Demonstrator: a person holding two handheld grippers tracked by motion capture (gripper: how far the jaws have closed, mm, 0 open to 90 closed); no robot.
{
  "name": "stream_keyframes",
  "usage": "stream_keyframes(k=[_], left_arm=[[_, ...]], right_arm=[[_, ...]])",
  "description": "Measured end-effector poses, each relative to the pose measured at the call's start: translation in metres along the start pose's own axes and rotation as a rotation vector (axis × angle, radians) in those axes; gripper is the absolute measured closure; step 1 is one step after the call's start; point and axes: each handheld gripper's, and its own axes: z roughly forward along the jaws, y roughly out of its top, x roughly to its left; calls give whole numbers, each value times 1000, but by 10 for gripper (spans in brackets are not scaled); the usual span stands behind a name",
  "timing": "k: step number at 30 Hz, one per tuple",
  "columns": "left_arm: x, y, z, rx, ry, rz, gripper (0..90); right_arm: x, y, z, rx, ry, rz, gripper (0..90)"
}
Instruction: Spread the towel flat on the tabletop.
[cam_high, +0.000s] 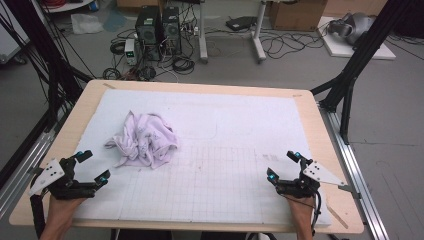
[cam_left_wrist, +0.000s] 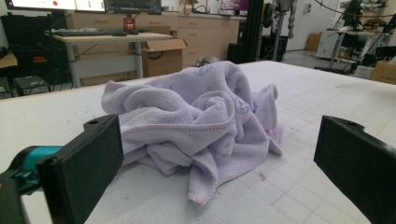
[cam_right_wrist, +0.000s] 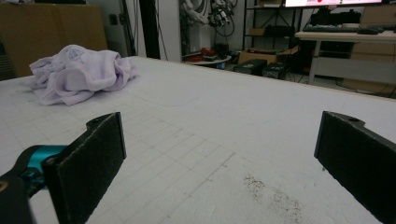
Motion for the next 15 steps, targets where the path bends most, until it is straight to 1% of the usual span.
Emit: stream_keyframes(k=[4,6,7,8,10,13,14,15], left_arm=[[0,0,0,-5,8,4,19],[-1,0,0,4,12,3,18],[-1,0,1,9,13,1,18],[0,1,1,16,11,6,18],[0,1,3,29,9,-6,18],[1,2,4,34,7,-9,19],[1,2,4,35,6,-13,18],[2,2,4,45,-1,-16,18]], right_arm=[[0,0,-1,-9,3,-6,11],[1,0,-1,-6,-2,-8,11],[1,0,0,-7,-2,-18,11],[1,0,0,-6,-4,-19,11],[2,0,0,-5,-6,-20,11],[1,0,0,-4,-7,-18,11],[2,0,0,4,-5,-19,11],[1,0,1,3,-8,-23,12]])
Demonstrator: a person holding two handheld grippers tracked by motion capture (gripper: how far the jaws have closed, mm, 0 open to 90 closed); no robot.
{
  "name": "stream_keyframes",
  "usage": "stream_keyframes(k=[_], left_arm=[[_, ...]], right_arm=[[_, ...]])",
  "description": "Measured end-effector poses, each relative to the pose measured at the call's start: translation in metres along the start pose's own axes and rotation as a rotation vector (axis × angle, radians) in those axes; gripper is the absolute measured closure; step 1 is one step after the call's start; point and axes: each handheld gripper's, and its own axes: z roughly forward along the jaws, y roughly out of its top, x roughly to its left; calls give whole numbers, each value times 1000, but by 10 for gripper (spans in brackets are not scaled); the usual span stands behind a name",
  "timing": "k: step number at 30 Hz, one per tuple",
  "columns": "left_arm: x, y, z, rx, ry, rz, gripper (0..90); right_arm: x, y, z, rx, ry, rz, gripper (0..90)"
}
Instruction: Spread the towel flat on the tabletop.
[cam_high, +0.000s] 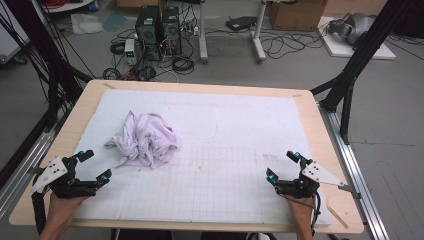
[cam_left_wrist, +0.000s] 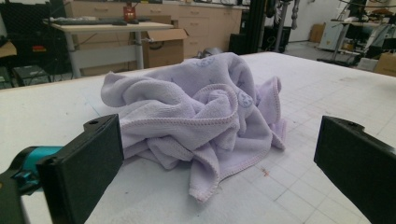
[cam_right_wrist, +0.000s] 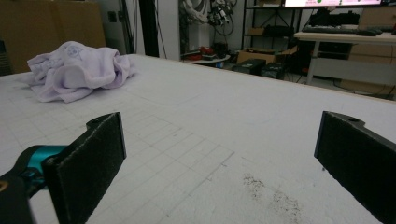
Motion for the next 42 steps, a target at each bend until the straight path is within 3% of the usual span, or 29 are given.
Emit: stream_keyframes(k=[2,4,7,8,10,12,15,19,21,22,23,29,34,40,42], left_arm=[[1,3,2,43,-14,-5,18],[1,10,6,98,-27,21,18],[2,39,15,151,-36,30,18],[2,39,15,151,-36,30,18],[4,55,23,180,-38,29,18],[6,69,34,241,-23,7,18],[9,87,53,307,5,12,18],[12,101,78,383,-2,11,18],[12,107,97,451,-10,31,18],[12,107,97,451,-10,31,18],[11,109,108,501,-4,48,18],[12,110,126,580,17,58,17],[13,99,142,667,21,67,17],[14,85,155,737,69,82,17],[16,79,158,748,74,56,17]], right_arm=[[0,0,0,3,2,2,11],[0,0,0,-3,0,5,11],[-1,0,0,-6,2,2,11],[0,0,0,-3,2,3,11],[0,0,0,0,2,-4,11],[0,0,0,3,1,0,11],[1,0,0,1,-6,1,11],[1,0,0,3,-7,-4,11],[0,0,0,-1,-9,-5,11],[0,0,0,-1,-9,-5,11],[0,0,0,1,-10,-2,12],[1,0,1,8,-9,-2,12],[1,0,1,15,-8,-1,12],[2,1,2,22,-13,-9,12],[2,1,2,21,-14,-14,12]])
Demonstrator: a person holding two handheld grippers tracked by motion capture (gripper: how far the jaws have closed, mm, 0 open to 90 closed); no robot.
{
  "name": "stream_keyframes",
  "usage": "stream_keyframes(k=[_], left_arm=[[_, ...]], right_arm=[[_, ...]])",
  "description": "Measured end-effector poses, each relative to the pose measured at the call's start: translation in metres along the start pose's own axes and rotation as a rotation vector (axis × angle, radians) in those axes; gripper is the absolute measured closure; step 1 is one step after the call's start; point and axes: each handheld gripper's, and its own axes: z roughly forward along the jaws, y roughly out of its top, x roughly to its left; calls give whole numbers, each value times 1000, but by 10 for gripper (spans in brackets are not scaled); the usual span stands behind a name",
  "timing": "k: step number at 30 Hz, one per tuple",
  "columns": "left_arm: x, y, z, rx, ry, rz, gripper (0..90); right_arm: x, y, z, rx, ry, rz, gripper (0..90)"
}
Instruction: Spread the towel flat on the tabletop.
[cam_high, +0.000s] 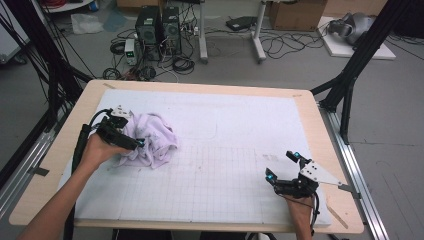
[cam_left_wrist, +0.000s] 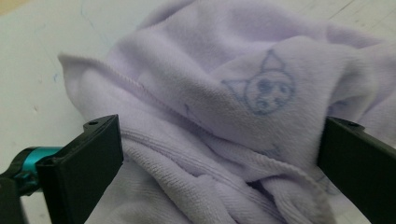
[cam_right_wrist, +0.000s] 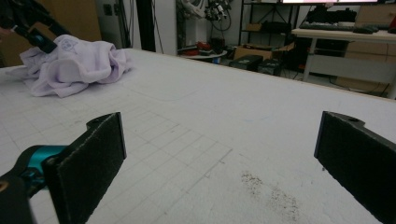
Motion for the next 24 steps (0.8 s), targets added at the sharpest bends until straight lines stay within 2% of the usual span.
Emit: stream_keyframes(k=[7,10,16,18,20,21,23,24], left_arm=[[0,-2,16,49,-24,-42,17],[-4,-1,20,60,-14,-39,17],[-7,0,29,81,-7,-71,36],[-9,0,29,77,-4,-76,88],[-11,1,27,74,-4,-67,230],[-12,2,24,71,-5,-58,230],[-15,3,21,69,-4,-49,465],[-16,3,20,70,1,-42,465]], right_arm=[[0,0,0,2,1,0,12],[0,0,0,5,2,1,12],[0,0,0,5,3,1,12],[0,0,0,2,1,2,12],[0,0,0,1,2,0,12],[0,0,0,1,2,0,12],[0,0,0,1,1,-1,12],[0,0,0,1,1,-1,12]])
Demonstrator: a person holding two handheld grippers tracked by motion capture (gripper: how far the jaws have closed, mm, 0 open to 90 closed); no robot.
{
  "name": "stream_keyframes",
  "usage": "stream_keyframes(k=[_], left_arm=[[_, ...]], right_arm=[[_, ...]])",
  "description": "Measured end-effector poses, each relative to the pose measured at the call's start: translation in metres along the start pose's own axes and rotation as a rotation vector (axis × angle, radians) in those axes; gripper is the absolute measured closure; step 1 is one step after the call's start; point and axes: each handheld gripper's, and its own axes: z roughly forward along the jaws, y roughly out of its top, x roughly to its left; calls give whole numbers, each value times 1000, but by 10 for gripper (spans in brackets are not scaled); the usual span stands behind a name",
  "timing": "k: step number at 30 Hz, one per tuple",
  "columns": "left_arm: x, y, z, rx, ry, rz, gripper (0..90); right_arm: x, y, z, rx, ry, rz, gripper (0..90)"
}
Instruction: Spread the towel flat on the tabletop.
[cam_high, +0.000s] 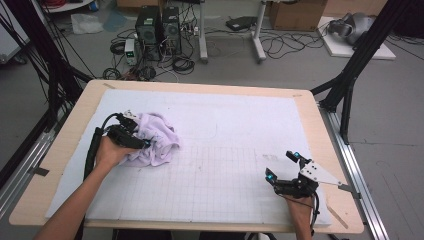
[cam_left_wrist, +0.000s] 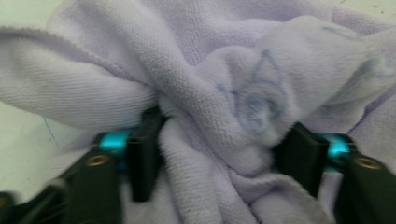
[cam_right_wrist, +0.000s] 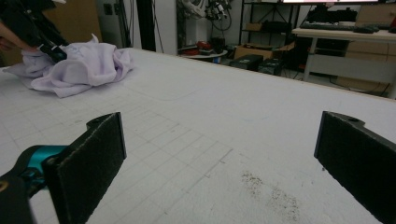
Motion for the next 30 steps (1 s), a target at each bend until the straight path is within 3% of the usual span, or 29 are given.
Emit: stream_keyframes(k=[2,3,7,10,14,19,23,26,30], left_arm=[[-2,1,-2,6,5,1,604],[-2,1,-3,2,4,-2,623],[-1,1,-9,-10,-17,-7,661],[-2,2,-17,-33,-60,-25,665],[-10,11,-29,-70,-84,-20,668],[-32,30,-45,-121,-131,23,667],[-57,46,-47,-142,-163,58,666],[-78,58,-38,-146,-193,65,665],[-99,63,-14,-126,-229,59,664]], right_arm=[[0,0,0,-1,-3,-1,12],[0,0,0,1,-1,4,12],[-1,0,-1,0,3,7,12],[-1,0,0,-4,3,5,12],[-1,0,0,-4,3,5,12],[-1,0,0,-4,3,5,12],[0,0,-1,-3,4,12,12],[-1,0,-1,-12,4,5,12],[-1,-1,-2,-18,4,7,12]])
